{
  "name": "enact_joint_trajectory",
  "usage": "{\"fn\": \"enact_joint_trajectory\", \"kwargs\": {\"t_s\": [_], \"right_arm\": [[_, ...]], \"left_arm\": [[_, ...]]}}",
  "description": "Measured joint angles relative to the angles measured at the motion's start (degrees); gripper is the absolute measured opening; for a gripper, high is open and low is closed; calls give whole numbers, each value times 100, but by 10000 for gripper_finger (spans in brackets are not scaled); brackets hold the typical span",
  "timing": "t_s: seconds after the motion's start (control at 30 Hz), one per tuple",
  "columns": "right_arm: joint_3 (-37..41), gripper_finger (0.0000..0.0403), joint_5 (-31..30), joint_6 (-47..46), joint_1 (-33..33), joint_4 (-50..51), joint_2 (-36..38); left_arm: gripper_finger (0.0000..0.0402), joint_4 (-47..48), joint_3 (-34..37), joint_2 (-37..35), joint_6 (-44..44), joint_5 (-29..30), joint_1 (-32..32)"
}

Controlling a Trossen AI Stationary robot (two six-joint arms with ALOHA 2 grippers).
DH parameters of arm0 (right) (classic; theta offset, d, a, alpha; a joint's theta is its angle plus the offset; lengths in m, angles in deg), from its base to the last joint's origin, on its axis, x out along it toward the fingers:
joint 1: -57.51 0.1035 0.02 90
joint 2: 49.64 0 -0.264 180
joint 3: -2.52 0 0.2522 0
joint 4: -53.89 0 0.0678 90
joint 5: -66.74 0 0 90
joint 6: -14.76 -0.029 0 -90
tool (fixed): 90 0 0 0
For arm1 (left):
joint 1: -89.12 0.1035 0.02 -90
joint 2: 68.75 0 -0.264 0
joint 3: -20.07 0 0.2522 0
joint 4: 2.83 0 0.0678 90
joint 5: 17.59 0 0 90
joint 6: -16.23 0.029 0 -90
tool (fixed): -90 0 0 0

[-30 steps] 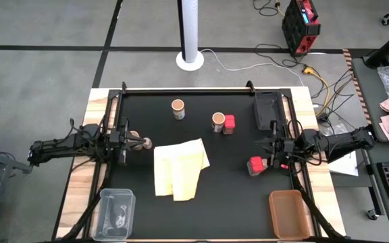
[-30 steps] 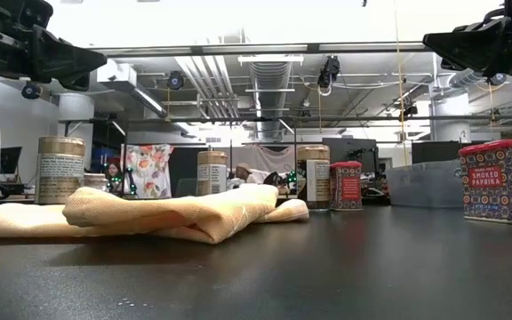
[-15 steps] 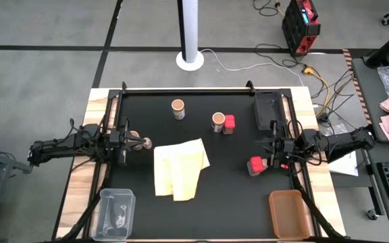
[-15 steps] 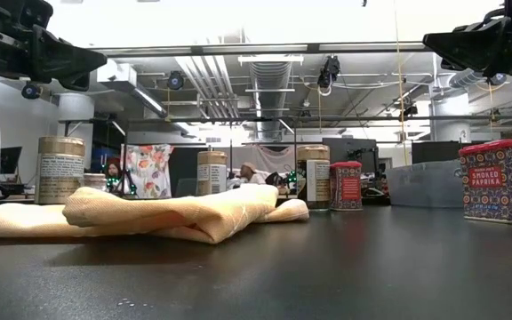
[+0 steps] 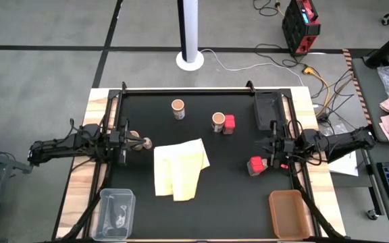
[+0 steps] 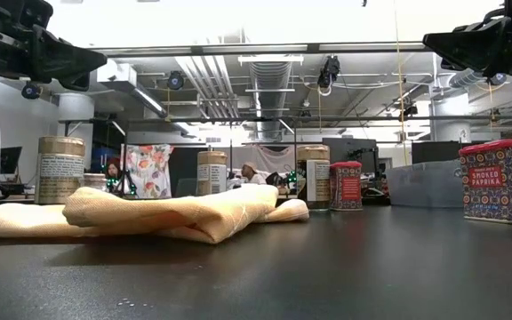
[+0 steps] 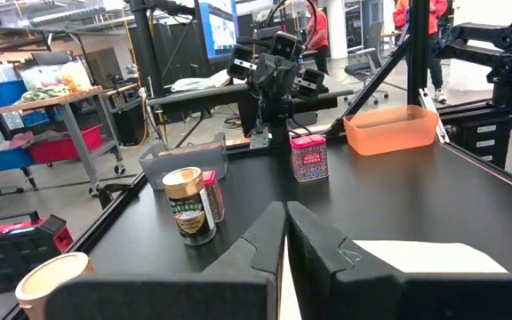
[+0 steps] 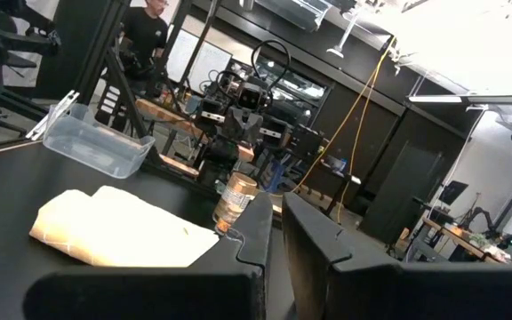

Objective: Sort spices by type
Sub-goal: Put the right golden spice bottle into black bin

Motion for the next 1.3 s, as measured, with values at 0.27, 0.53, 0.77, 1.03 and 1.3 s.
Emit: {"fn": "enact_joint_trajectory", "kwargs": {"t_s": [0.27,0.53,0.77,1.03,1.3], "right_arm": [[0,22,2,-181,1,-51,1],[-271,22,-795,-2111,-15,-412,-157],[-1418,22,-2191,-2275,-17,487,-1043],[-2264,22,-3079,-3178,-17,2258,-1964],[-2633,22,-3171,-5320,-5,3155,-1953]], "left_arm": [[0,-989,5,3,-2116,-162,0],[0,-2492,-12,219,-2585,-22,-4],[0,-2768,3,1145,-1824,660,-3],[0,-2836,3,1717,-1353,764,-4],[0,-2945,1,2042,-1480,2059,2]]}}
